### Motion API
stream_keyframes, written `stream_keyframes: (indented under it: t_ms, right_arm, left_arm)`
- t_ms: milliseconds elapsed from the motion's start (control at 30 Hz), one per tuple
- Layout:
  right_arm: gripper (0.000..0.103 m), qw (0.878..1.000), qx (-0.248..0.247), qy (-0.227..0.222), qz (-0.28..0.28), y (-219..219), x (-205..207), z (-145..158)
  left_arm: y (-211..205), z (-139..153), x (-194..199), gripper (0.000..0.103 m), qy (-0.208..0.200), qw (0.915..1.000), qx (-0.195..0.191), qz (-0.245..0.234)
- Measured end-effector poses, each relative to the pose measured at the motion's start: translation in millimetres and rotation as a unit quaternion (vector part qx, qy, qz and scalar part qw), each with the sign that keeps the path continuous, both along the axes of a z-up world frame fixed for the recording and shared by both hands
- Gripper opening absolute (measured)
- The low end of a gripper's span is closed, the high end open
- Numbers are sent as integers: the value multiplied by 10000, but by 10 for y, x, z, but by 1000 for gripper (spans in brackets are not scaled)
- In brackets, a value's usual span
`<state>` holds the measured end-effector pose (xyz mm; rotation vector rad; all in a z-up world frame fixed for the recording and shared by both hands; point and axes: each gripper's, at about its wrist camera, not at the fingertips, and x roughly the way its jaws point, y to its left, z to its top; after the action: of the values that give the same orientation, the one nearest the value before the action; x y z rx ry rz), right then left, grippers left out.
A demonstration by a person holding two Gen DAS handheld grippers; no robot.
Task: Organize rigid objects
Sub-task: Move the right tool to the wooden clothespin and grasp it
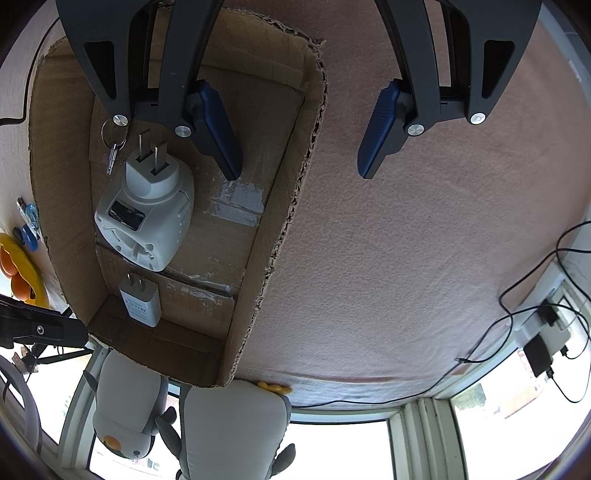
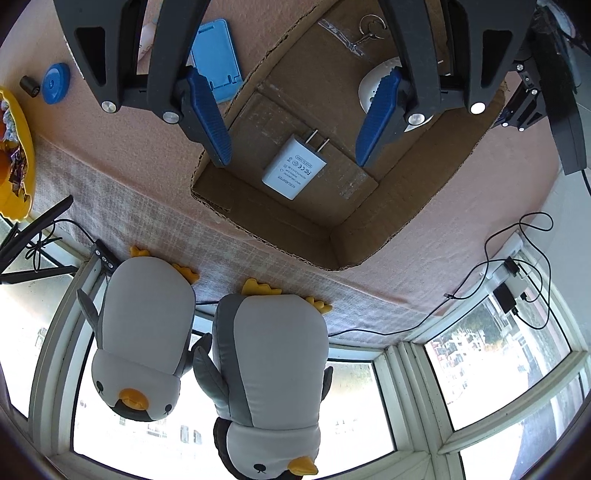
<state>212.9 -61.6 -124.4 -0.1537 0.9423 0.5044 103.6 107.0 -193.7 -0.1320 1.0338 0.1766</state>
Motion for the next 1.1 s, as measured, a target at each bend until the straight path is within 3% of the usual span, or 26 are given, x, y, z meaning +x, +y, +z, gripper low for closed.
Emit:
stream_keyframes:
  t_ms: [300,600,767,1100]
  right_arm:
    - [66,9972,351,437,-504,-711,-7,36]
    - [65,9902,569,940,-863,-1198,3,-164]
    - [46,9853,668,1284,-903,-1248,56,-303]
    - [31,9760,472,1737,-1225,-1229,229,-593]
  left_arm:
    - [3,-2,0,65,-2,10000,2,-3]
    - [3,-2,-1,65,-2,10000,0,1]
    - [2,-2,0,65,-2,10000,0,-2]
    - [1,-2,2,65,-3,10000,-2,-1]
